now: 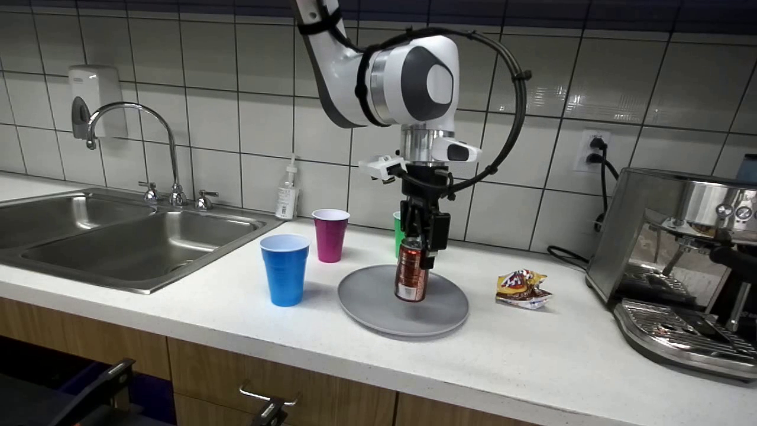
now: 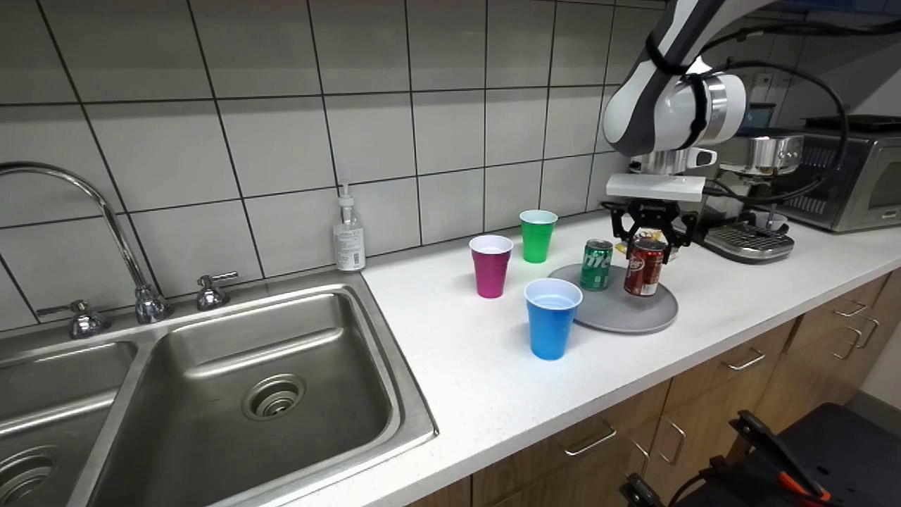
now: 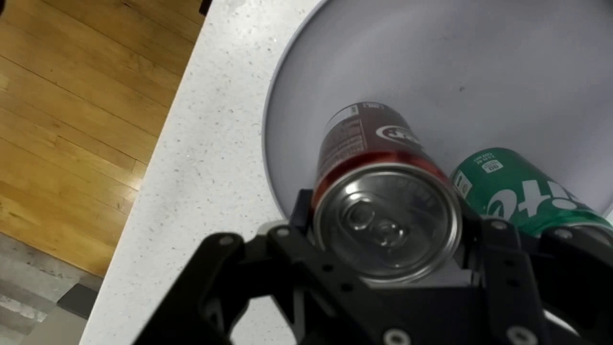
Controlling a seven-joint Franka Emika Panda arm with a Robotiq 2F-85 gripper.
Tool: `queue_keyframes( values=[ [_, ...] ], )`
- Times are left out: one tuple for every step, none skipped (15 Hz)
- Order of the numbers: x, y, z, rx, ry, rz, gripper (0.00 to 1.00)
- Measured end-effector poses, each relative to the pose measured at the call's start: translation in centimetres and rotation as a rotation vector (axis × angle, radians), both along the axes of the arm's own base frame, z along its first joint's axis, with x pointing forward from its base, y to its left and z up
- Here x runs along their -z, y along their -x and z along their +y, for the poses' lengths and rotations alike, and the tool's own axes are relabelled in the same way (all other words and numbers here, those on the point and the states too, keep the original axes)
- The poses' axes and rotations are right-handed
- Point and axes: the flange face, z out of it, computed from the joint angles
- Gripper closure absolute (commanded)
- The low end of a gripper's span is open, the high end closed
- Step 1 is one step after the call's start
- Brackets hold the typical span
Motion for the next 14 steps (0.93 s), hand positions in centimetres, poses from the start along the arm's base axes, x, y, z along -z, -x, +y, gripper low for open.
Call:
queue_keyframes(
  values=[
    [-0.6, 0.3, -0.2, 0.004, -0.002, -0.003, 0.61],
    [-1.2, 0.5, -0.4, 0.009, -0.004, -0.005, 0.61],
    [-1.8, 0.7, -0.7, 0.014, -0.004, -0.011, 0.61],
    [-2.3, 0.9, -0.9, 0.019, -0.002, -0.018, 0.61],
    [-2.8, 1.0, -1.1, 0.024, -0.001, -0.027, 0.61],
    [-3.3, 1.0, -1.4, 0.029, 0.001, -0.035, 0.61],
    [-3.7, 1.1, -1.7, 0.035, 0.003, -0.041, 0.61],
    [-4.0, 1.2, -2.1, 0.041, 0.006, -0.048, 0.61],
    [-4.2, 1.3, -2.6, 0.046, 0.008, -0.052, 0.61],
    [-4.5, 1.4, -3.2, 0.050, 0.010, -0.053, 0.61],
    [-4.8, 1.5, -3.9, 0.052, 0.013, -0.055, 0.61],
    [-5.1, 1.5, -4.8, 0.055, 0.015, -0.054, 0.61],
    [-5.4, 1.6, -5.7, 0.057, 0.016, -0.053, 0.61],
    [-5.7, 1.7, -6.8, 0.062, 0.018, -0.052, 0.61]
  ],
)
